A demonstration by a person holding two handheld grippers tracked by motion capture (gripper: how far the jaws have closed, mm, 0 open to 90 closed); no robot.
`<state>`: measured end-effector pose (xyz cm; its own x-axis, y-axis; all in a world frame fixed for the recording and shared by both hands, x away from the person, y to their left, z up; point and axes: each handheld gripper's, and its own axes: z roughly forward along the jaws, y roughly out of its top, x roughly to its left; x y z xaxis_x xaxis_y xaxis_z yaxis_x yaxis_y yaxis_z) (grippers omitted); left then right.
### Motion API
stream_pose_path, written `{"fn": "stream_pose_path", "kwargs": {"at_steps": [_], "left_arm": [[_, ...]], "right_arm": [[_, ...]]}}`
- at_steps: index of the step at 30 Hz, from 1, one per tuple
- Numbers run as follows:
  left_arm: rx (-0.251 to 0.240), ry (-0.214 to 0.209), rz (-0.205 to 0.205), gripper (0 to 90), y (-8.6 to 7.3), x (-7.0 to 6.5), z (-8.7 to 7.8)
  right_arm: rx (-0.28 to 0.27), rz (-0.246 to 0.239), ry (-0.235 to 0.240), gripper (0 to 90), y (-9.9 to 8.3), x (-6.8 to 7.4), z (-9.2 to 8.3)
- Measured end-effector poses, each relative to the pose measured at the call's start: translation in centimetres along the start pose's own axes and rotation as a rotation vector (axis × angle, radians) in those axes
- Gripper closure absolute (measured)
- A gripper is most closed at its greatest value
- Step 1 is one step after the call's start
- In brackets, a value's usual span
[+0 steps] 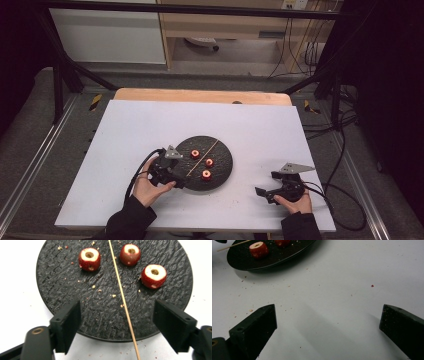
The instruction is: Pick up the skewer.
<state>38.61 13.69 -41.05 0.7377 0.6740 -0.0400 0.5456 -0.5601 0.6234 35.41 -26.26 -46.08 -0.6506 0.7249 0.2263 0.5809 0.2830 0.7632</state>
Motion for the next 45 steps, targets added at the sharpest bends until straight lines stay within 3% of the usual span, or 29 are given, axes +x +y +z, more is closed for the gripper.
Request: {"fn": "stream_pose_path", "kwargs": {"at_steps": [20,36,45], "left_arm": [[0.1,0.0,0.004,61.7,1.5,-0.5,1.7],[0.169,0.009,0.016,79.0,2.2,-1.1,2.3],[0.174,0.042,0.003,86.7,2.3,-1.4,2.3]], "right_arm": [[0.003,-0.004,0.004,1.8,0.0,0.0,0.0],[0.009,-0.002,0.008,1.8,0.0,0.0,0.1],[0.01,-0.002,0.009,1.8,0.0,0.0,0.1]]}}
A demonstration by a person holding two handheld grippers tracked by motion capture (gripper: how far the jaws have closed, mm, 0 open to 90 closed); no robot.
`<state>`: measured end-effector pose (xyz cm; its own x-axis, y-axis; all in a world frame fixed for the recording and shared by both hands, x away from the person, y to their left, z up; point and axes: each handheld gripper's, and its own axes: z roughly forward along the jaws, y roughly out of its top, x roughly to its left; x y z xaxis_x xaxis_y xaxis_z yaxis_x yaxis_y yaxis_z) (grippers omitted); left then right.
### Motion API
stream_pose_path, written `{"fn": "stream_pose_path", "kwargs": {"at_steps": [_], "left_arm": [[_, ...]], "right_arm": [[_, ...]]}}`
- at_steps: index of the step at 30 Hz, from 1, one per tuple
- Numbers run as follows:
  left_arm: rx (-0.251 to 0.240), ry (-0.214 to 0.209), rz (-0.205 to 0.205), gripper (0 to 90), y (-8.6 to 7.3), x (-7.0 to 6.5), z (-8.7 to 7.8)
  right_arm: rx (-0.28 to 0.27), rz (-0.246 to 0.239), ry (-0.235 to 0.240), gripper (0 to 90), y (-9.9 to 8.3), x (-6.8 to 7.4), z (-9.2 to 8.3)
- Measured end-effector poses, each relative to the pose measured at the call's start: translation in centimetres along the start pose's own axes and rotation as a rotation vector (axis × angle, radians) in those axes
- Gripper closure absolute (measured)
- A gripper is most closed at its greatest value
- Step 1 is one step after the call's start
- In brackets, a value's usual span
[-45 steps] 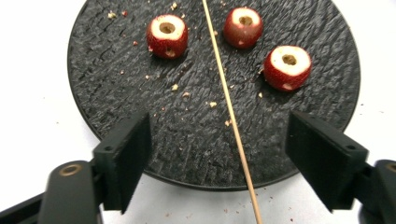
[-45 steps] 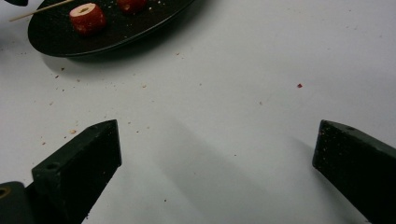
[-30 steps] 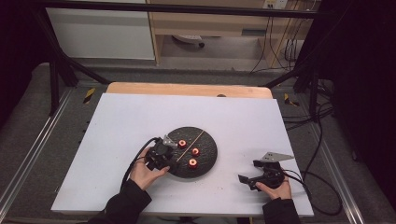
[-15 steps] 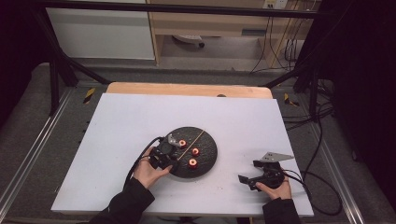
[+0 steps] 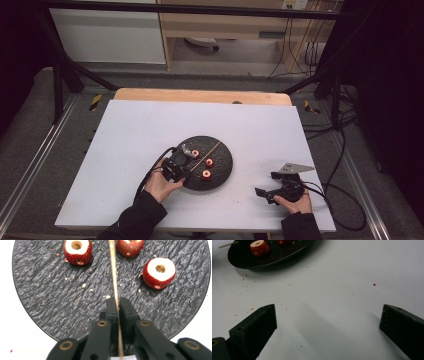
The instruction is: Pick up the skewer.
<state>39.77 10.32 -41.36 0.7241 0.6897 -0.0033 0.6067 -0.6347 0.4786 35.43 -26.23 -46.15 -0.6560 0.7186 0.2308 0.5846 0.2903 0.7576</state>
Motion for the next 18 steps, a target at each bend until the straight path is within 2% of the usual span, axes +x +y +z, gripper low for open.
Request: {"fn": "stream_pose_path", "kwargs": {"at_steps": [5,10,18], "left_arm": [[-0.004,0.008,-0.017,87.7,-0.1,0.0,0.0],[-0.031,0.005,-0.029,88.2,-0.3,0.1,-0.4],[-0.106,-0.002,-0.037,88.3,-1.3,0.6,-1.7]], "right_arm": [[-0.001,-0.001,0.0,1.8,0.0,0.0,0.0],[0.001,0.0,0.0,1.8,0.0,0.0,0.0],[-0.003,-0.002,-0.006,1.7,0.0,0.0,0.0]]}}
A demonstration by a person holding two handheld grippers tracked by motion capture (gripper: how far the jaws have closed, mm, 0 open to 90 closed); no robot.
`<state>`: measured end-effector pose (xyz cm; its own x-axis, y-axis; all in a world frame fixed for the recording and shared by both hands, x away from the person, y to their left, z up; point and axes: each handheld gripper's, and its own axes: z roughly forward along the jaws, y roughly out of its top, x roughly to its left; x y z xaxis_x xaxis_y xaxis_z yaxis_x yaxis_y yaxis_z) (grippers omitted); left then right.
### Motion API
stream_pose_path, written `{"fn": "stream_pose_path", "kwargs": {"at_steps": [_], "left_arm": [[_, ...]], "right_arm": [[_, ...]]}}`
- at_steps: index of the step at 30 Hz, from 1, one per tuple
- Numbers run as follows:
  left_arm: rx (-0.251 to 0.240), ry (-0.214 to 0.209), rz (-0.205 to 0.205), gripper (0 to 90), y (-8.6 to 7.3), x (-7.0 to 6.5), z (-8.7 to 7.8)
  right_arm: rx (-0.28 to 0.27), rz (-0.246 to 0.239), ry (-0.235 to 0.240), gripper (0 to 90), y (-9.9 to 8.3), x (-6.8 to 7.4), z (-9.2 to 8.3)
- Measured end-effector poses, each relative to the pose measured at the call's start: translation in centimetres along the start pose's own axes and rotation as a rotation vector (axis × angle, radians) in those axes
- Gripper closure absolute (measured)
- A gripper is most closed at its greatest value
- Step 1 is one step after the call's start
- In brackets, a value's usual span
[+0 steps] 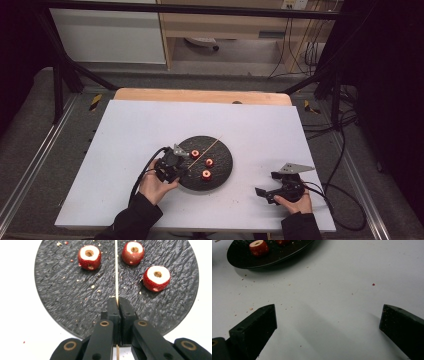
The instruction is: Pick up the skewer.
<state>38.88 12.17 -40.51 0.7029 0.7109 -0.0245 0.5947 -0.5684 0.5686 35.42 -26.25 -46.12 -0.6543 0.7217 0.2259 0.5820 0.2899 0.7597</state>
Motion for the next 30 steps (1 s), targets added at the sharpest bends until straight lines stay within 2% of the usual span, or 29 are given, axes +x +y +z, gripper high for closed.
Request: {"fn": "stream_pose_path", "kwargs": {"at_steps": [11,17,23,30], "left_arm": [[-0.108,-0.005,-0.01,88.3,-2.4,1.1,-2.3],[-0.174,-0.026,-0.027,88.3,-4.1,1.7,-3.3],[-0.224,-0.029,-0.032,88.3,-6.2,2.3,-3.9],[-0.255,-0.018,-0.052,88.3,-8.6,2.8,-4.5]], "right_arm": [[0.001,0.003,-0.005,1.7,0.0,0.0,-0.1],[0.005,0.006,-0.012,1.5,0.0,-0.1,0.0],[0.003,0.014,-0.015,1.5,0.1,0.0,-0.1],[0.002,0.025,-0.017,1.6,0.3,0.0,-0.1]]}}
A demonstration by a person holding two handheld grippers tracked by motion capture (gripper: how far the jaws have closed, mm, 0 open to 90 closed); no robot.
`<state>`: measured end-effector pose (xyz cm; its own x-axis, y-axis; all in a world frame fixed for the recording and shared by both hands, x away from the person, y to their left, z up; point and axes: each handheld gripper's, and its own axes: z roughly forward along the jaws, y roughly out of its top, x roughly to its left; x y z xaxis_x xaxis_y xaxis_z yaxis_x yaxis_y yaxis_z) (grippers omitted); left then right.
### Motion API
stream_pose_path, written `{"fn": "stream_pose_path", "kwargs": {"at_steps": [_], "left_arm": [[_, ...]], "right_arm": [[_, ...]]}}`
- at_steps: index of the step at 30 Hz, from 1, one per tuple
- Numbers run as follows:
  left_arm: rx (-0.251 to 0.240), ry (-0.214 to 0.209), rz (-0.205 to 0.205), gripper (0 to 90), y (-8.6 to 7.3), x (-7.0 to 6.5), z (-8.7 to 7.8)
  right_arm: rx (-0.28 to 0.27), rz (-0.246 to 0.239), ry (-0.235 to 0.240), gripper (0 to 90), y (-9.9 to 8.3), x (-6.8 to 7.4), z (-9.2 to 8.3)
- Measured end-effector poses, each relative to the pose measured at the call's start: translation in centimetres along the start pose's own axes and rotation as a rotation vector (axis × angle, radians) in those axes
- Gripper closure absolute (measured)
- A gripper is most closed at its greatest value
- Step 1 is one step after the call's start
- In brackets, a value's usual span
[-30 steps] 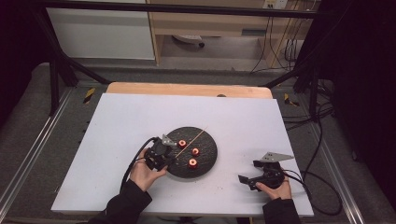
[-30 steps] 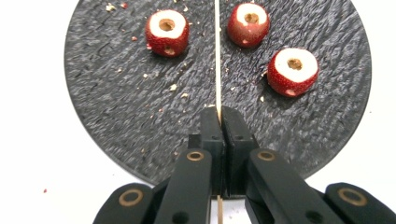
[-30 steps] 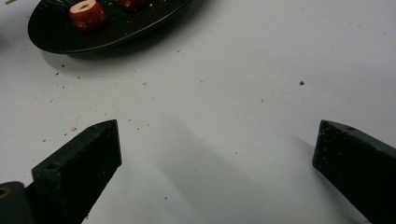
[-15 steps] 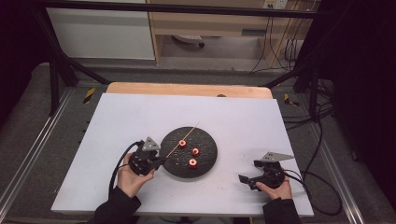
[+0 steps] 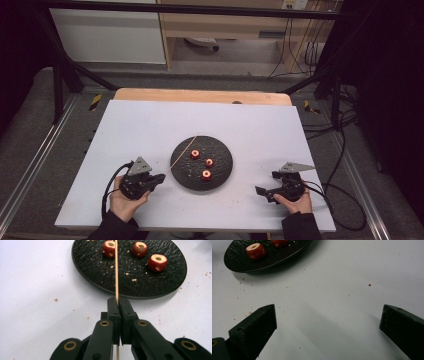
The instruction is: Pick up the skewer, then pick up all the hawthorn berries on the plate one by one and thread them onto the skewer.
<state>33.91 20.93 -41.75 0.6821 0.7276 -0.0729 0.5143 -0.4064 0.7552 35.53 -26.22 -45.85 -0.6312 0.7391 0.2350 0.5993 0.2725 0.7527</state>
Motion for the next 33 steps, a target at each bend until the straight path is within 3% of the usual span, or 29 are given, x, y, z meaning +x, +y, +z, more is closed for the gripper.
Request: {"fn": "stream_pose_path", "kwargs": {"at_steps": [10,24,33], "left_arm": [[-0.053,-0.009,0.009,88.3,-1.3,0.2,-0.9],[-0.057,-0.019,-0.004,88.3,-2.0,0.6,-1.1],[-0.055,-0.024,-0.006,88.3,-2.3,0.8,-1.2]], "right_arm": [[0.02,-0.006,-0.016,1.0,1.6,1.1,0.3],[0.05,-0.035,-0.004,0.5,4.1,3.2,1.6],[0.081,-0.079,0.002,0.6,6.0,5.2,2.7]]}}
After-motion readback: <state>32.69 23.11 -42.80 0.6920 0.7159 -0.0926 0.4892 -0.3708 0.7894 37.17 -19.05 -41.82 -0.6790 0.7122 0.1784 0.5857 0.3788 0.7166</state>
